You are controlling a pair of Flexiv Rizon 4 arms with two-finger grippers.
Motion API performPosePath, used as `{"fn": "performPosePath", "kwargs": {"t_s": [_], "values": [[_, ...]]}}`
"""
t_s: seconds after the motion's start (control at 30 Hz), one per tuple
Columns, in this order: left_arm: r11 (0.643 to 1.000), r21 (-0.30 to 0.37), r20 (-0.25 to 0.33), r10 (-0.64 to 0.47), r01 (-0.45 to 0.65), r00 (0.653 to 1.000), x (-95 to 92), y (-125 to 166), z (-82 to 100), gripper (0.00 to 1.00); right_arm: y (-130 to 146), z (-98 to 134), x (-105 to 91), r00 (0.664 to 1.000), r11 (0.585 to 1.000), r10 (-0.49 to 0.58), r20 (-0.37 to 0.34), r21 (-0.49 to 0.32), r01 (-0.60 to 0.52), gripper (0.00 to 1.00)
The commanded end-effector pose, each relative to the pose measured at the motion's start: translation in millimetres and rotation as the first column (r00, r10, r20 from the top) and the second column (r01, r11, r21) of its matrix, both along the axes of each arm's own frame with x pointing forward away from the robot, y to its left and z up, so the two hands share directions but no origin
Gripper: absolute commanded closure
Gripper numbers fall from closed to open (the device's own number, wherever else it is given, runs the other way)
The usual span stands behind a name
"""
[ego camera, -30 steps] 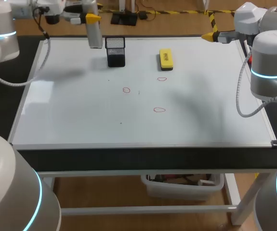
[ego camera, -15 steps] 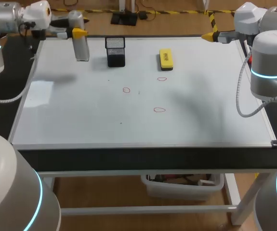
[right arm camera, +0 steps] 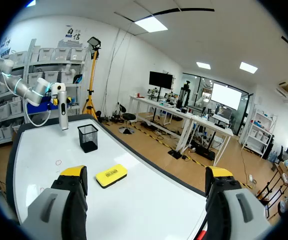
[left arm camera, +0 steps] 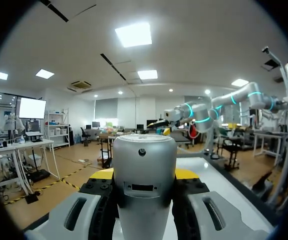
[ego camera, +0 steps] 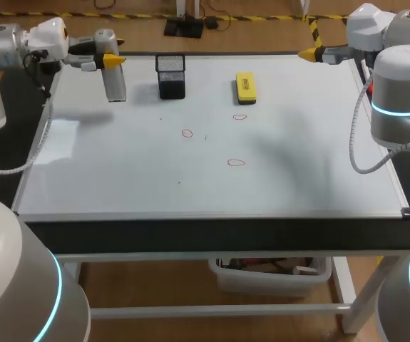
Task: Pick up the inspection probe, press it on each red-marked spot on the whiteboard one by one, put down the probe, pick up the eraser, and wipe off all the red marks.
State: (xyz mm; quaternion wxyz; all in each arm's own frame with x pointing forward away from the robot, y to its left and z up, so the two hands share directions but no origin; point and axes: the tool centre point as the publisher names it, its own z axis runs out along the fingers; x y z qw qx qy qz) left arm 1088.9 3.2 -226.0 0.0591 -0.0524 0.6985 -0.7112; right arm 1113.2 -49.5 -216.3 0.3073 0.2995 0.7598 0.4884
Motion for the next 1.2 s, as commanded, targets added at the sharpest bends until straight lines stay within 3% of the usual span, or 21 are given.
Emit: {"fn": "performPosePath", "kwargs": {"t_s": [0.03, 0.2, 0.27, 0.33, 0.47, 0.57, 0.67, 0.73, 0.8, 1.0, 1.1, 1.17, 1.2], "values": [[0.985, 0.001, 0.000, 0.170, -0.170, 0.985, -4.9, -2.0, 2.6, 1.00, -0.2, 0.1, 0.3, 1.000, 1.000, 0.000, -0.001, -0.001, 0.000, 0.00], [0.985, 0.001, 0.000, 0.170, -0.170, 0.985, -4.9, -2.0, 2.6, 1.00, -4.6, -0.1, 3.4, 1.000, 1.000, 0.012, -0.005, -0.014, -0.012, 0.00], [0.985, 0.001, 0.000, 0.170, -0.170, 0.985, -4.9, -2.0, 2.6, 1.00, -5.5, 1.7, 12.8, 0.995, 0.994, 0.095, -0.014, -0.045, -0.095, 0.00], [0.985, 0.001, 0.000, 0.170, -0.170, 0.985, -4.9, -2.0, 2.6, 1.00, 2.6, 1.2, 24.7, 0.969, 0.960, 0.238, -0.060, -0.139, -0.244, 0.00], [0.985, 0.001, 0.000, 0.170, -0.170, 0.985, -4.9, -2.0, 2.6, 1.00, 17.3, -7.0, 39.6, 0.891, 0.867, 0.429, -0.148, -0.209, -0.452, 0.00], [0.985, 0.001, 0.000, 0.170, -0.170, 0.985, -4.9, -2.0, 2.6, 1.00, 29.4, -15.5, 45.3, 0.777, 0.724, 0.568, -0.270, -0.284, -0.628, 0.00], [0.985, 0.001, 0.000, 0.170, -0.170, 0.985, -4.9, -2.0, 2.6, 1.00, 42.1, -23.6, 47.8, 0.619, 0.522, 0.668, -0.413, -0.333, -0.785, 0.00], [0.985, 0.001, 0.000, 0.170, -0.170, 0.985, -4.9, -2.0, 2.6, 1.00, 48.6, -27.5, 49.7, 0.539, 0.410, 0.690, -0.483, -0.354, -0.841, 0.00], [0.985, 0.001, 0.000, 0.170, -0.170, 0.985, -4.9, -2.0, 2.6, 1.00, 51.4, -32.3, 53.2, 0.470, 0.268, 0.664, -0.582, -0.402, -0.876, 0.00], [0.985, 0.001, 0.000, 0.170, -0.170, 0.985, -4.9, -2.0, 2.6, 1.00, 60.4, -37.0, 63.3, 0.325, 0.012, 0.632, -0.704, -0.410, -0.912, 0.00], [0.985, 0.001, 0.000, 0.170, -0.170, 0.985, -4.9, -2.0, 2.6, 1.00, 62.2, -42.0, 68.5, 0.286, -0.085, 0.601, -0.746, -0.416, -0.905, 0.00], [0.985, 0.001, 0.000, 0.170, -0.170, 0.985, -4.9, -2.0, 2.6, 1.00, 61.1, -44.9, 69.1, 0.245, -0.190, 0.554, -0.796, -0.408, -0.893, 0.00], [0.985, 0.001, 0.000, 0.170, -0.170, 0.985, -4.9, -2.0, 2.6, 1.00, 60.6, -45.4, 69.5, 0.239, -0.219, 0.541, -0.806, -0.410, -0.885, 0.00]]}}
